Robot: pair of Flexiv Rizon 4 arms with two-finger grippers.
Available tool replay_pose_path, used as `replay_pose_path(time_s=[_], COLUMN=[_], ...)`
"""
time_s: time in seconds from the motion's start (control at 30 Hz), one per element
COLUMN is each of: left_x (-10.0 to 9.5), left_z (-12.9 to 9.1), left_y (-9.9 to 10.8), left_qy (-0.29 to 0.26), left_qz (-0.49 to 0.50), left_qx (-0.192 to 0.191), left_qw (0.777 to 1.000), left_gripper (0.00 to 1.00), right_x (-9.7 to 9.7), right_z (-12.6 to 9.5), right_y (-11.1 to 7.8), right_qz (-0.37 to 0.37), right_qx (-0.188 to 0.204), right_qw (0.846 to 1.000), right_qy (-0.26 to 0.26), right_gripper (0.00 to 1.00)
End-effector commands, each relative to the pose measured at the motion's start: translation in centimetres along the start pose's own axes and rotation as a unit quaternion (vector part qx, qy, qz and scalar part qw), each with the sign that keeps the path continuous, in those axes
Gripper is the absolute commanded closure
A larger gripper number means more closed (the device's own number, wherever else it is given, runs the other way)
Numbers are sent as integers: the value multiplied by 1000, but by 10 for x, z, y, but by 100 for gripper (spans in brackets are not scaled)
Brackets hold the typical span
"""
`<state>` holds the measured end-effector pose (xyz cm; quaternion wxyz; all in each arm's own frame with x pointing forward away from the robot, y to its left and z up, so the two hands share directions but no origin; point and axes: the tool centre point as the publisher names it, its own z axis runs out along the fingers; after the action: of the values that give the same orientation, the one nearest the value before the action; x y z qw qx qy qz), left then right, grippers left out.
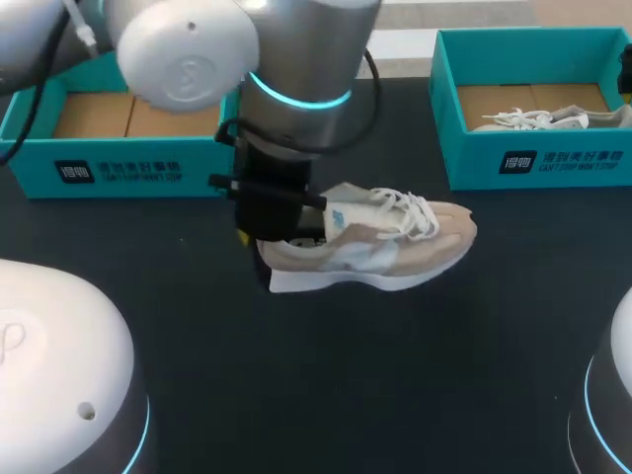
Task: Take the shoe out of the shoebox, open the shoe tongue, remove and reinsert the insole, then place the shoe into the shoebox
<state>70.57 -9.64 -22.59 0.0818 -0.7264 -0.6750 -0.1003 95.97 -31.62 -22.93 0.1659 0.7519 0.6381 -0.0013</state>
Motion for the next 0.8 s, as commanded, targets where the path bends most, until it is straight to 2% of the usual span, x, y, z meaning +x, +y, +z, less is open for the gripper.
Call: replay_pose_path(time_s=[0.03, 0.6, 0.8], left_x=[-14, -34, -39], left_z=[13, 86, 107], left_y=[-3, 1, 3], left_qy=[6, 7, 6], left_qz=[3, -5, 0], left_qx=[1, 2, -13], left_qw=[1000, 1000, 1000], left_gripper=[100, 100, 100], right_x=[0, 0, 0], right_z=[0, 0, 0], right_y=[0, 0, 0], right_qz=[1, 1, 1], right_qx=[-1, -1, -1], right_qw=[1000, 1000, 1000], right_qy=[0, 0, 0], right_gripper=[0, 0, 0])
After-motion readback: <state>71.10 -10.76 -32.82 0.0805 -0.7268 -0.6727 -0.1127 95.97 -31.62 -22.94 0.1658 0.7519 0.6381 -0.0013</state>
